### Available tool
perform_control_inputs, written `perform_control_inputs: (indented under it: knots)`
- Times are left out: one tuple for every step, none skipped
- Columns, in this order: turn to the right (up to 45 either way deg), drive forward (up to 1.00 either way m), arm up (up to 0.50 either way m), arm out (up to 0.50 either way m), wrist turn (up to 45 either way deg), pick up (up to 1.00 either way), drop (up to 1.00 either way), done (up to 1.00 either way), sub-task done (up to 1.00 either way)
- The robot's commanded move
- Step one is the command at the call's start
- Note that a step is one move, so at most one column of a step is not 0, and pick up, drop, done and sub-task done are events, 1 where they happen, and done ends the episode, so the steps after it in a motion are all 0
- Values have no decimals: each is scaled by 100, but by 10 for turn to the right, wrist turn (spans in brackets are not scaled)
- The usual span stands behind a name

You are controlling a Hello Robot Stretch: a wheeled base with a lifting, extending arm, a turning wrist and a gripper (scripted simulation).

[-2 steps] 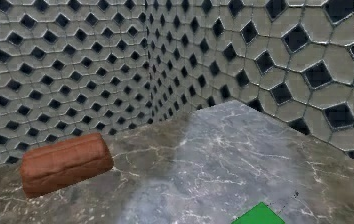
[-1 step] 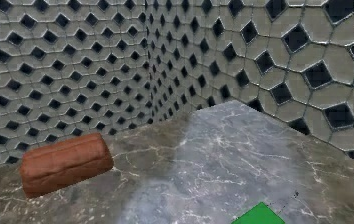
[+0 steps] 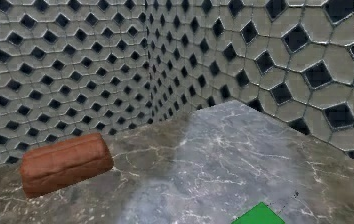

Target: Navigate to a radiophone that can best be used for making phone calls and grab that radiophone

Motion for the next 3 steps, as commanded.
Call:
perform_control_inputs:
  knots:
    - [0,0,0,20,0,0,0,0,0]
    - [0,0,0,0,450,0,0,0,0]
    - [0,0,0,0,450,0,0,0,0]
